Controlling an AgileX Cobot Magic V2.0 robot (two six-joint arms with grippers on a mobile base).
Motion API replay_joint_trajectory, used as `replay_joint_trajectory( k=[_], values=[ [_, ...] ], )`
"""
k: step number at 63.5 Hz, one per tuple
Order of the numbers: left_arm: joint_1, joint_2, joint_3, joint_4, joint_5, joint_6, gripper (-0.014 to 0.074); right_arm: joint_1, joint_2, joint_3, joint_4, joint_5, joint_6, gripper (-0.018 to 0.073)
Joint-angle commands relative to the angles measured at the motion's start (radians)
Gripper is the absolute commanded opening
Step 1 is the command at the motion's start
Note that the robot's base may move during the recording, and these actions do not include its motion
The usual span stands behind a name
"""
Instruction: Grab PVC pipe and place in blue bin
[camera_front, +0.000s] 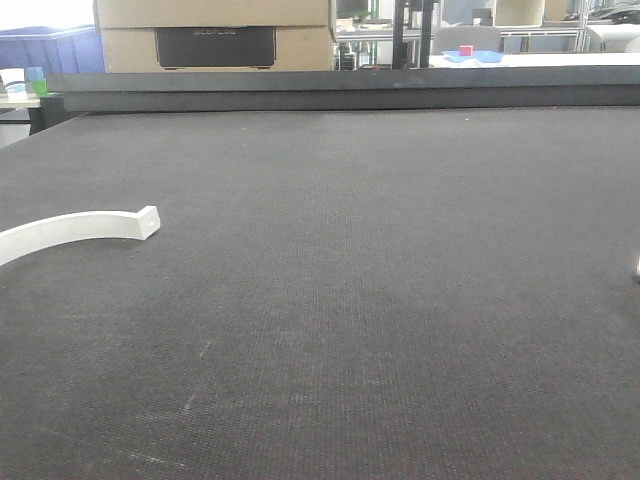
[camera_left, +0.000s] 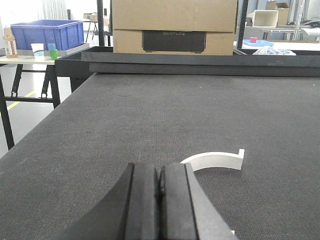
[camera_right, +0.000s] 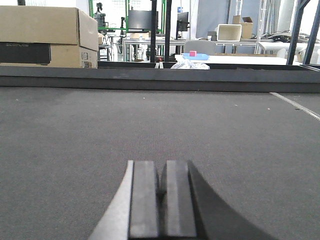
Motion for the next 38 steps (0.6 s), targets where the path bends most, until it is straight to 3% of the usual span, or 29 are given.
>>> replay_joint_trajectory(
  k=[1,38],
  values=[
    [0.002,-0.004,-0.002,0.001,-0.015,-0.005,-0.0111,-0.001,-0.003,-0.001,-0.007,-0.019,-0.001,-0.0168],
    [0.002,-0.004,-0.002,0.001,-0.015,-0.005,-0.0111,-0.001,-0.003,-0.001,-0.007,-0.019,-0.001,-0.0168]
  ],
)
